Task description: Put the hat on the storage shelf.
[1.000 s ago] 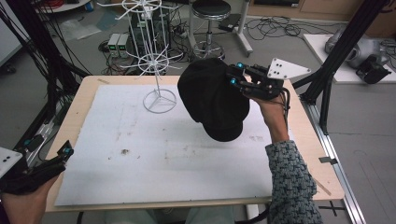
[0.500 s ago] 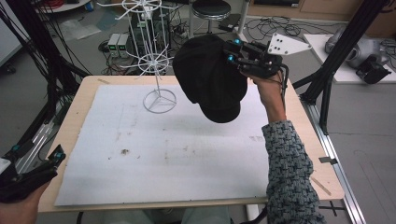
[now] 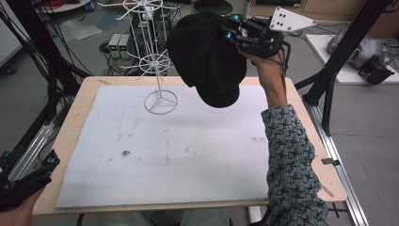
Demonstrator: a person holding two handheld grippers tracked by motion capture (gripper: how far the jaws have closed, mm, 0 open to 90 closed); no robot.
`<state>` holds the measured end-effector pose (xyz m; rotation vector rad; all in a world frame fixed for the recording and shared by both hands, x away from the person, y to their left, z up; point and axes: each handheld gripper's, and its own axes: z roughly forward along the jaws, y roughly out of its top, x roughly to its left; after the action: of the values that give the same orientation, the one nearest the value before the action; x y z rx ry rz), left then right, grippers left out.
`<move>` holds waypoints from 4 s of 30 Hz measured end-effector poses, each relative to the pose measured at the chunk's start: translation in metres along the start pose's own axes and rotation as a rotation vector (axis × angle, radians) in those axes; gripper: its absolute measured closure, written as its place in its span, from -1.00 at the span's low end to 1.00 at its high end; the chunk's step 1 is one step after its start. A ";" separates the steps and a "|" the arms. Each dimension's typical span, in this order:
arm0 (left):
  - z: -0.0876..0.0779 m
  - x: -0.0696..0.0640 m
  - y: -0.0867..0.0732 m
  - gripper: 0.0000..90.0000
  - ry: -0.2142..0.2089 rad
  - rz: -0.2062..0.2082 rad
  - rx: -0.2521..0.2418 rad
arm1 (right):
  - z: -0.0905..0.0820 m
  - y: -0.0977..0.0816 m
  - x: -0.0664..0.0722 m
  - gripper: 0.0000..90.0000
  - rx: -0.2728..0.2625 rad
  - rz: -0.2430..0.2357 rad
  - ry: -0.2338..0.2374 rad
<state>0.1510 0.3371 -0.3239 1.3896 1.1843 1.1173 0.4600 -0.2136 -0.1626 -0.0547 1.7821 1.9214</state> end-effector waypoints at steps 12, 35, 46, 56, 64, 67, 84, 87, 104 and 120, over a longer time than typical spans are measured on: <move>-0.004 0.002 0.001 -0.52 0.005 -0.005 -0.011 | 0.011 0.027 -0.004 0.47 -0.022 -0.035 -0.005; -0.001 0.000 0.001 -0.52 -0.004 0.000 -0.005 | 0.001 0.059 -0.012 0.47 -0.108 -0.042 -0.041; -0.003 0.003 0.001 -0.52 -0.001 -0.006 -0.011 | 0.014 0.061 -0.016 0.47 -0.132 -0.019 -0.047; -0.005 0.005 0.000 -0.52 0.002 -0.006 -0.007 | 0.041 0.048 -0.020 0.46 -0.094 0.017 -0.052; -0.005 0.006 -0.001 -0.52 0.001 -0.009 -0.009 | 0.061 0.022 -0.020 0.45 -0.044 0.073 -0.051; -0.005 0.006 -0.001 -0.52 -0.001 -0.008 -0.008 | 0.065 0.015 -0.018 0.44 -0.023 0.078 -0.050; 0.003 0.002 -0.001 -0.52 -0.018 -0.007 -0.005 | 0.073 -0.027 -0.010 0.41 0.075 0.125 -0.048; 0.003 0.002 -0.001 -0.52 -0.020 -0.008 -0.005 | 0.075 -0.030 -0.008 0.41 0.083 0.128 -0.043; 0.006 -0.001 -0.001 -0.52 -0.027 0.001 -0.004 | 0.069 -0.041 -0.006 0.29 0.080 0.144 -0.079; 0.035 -0.015 0.001 -0.52 -0.108 0.003 -0.003 | 0.035 -0.035 -0.002 -0.10 0.122 0.137 -0.193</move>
<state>0.1842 0.3184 -0.3280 1.4317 1.1036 1.0327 0.4860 -0.1815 -0.1896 0.2935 1.8068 1.8360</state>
